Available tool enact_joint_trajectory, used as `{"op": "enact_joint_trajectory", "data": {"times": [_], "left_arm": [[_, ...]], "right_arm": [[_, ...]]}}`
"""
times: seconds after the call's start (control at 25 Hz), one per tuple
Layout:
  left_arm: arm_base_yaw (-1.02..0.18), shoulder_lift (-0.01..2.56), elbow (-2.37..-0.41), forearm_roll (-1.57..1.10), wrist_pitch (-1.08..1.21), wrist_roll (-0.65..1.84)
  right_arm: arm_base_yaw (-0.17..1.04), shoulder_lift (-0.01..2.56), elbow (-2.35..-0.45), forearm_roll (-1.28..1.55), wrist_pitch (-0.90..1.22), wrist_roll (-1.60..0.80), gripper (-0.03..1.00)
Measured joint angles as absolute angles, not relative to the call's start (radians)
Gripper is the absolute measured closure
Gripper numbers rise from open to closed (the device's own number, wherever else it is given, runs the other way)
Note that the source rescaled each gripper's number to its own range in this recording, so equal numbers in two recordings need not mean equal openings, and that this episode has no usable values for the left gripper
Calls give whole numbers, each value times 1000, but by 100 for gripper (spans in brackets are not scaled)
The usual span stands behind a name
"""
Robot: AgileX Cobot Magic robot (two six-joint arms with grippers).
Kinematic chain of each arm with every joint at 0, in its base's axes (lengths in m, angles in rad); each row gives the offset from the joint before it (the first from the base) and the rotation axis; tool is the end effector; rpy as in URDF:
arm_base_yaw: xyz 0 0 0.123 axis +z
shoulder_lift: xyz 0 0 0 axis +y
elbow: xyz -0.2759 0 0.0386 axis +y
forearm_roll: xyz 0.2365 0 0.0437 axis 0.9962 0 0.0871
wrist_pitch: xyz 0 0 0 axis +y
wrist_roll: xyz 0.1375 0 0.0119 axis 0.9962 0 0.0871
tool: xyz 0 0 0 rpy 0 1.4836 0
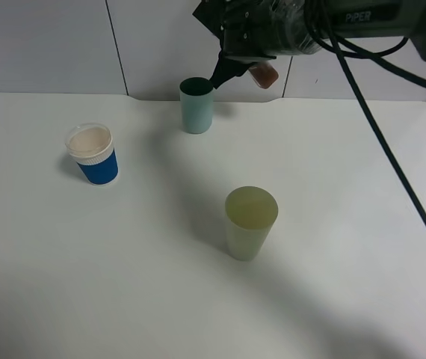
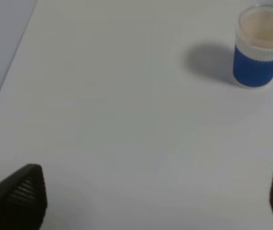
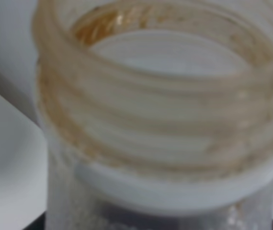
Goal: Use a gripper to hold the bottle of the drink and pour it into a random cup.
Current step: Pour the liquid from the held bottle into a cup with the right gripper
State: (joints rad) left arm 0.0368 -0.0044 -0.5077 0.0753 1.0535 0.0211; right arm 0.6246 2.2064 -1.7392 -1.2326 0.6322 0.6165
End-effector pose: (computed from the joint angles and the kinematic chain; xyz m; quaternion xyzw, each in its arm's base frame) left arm 0.0321 0.0102 0.2540 -0.0082 0.8475 0.0529 0.5281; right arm 0.4660 0.2410 0.1882 -0.3572 0.7830 -0.2409 0.4487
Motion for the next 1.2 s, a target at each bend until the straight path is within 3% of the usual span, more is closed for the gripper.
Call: {"op": "enact_joint_trajectory", "data": {"times": [1.2], "left_arm": [[37, -4, -508, 75, 1053, 21]], "right_arm": [[662, 2249, -1791, -1288, 751, 462, 96]]}}
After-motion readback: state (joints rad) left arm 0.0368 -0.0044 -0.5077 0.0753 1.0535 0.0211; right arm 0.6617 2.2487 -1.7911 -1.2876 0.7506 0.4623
